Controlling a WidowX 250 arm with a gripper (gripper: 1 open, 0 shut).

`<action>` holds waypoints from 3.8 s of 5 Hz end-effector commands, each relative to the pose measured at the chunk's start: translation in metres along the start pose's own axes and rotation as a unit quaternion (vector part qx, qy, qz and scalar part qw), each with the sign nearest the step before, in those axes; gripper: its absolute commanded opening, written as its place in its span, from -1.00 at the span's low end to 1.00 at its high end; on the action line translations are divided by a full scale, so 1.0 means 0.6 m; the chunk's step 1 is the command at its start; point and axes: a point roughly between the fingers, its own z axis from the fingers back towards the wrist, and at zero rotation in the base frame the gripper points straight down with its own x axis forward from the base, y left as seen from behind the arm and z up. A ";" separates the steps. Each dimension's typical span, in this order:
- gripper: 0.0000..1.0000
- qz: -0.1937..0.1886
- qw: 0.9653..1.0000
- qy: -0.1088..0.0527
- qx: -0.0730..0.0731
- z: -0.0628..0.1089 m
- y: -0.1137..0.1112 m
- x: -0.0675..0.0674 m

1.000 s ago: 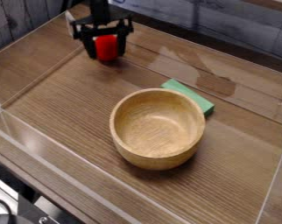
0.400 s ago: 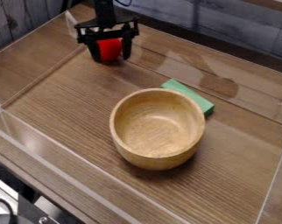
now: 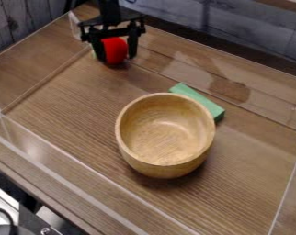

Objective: Move the red fruit to the right

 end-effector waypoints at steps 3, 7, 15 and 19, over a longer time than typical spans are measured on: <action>-1.00 -0.038 0.999 -0.024 -0.009 0.037 -0.025 -0.004; -1.00 -0.033 0.999 -0.025 -0.008 0.002 -0.028 -0.022; -1.00 -0.078 0.997 -0.003 -0.025 -0.010 -0.035 -0.045; -1.00 -0.092 0.995 0.004 -0.034 -0.012 -0.023 -0.043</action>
